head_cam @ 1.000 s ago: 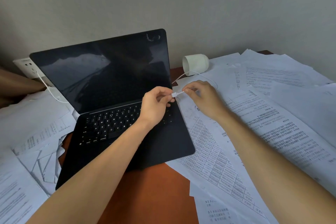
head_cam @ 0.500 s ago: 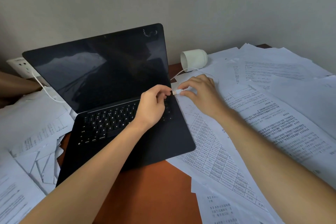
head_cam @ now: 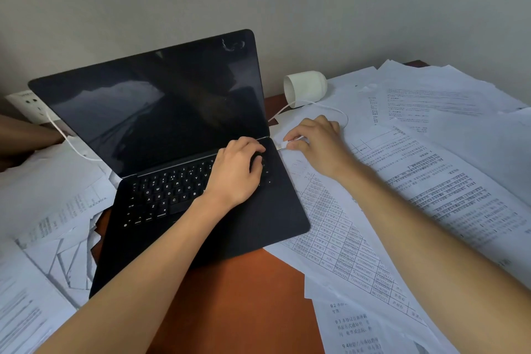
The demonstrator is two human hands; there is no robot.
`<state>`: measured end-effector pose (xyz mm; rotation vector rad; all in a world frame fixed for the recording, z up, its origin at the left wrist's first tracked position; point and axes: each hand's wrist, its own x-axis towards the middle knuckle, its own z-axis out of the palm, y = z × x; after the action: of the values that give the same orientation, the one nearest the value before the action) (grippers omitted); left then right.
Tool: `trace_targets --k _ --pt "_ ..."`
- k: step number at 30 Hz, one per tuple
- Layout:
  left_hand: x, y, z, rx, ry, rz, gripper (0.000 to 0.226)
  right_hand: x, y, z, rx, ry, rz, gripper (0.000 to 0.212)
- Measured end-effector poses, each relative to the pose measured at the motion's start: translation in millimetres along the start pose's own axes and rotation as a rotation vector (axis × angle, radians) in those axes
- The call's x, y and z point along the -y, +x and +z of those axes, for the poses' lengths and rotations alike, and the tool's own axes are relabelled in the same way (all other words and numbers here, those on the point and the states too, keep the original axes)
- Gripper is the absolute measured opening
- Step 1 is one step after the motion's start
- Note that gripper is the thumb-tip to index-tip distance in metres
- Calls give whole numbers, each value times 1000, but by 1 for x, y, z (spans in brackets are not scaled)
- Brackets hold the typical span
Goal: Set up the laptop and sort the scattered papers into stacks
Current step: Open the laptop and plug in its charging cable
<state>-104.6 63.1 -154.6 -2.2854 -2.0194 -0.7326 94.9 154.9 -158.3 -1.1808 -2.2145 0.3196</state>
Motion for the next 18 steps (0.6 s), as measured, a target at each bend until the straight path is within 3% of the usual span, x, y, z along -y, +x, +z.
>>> trace_targets --k 18 --pt "-1 -2 5 -10 41 11 32 3 2 1 110 -4 71 16"
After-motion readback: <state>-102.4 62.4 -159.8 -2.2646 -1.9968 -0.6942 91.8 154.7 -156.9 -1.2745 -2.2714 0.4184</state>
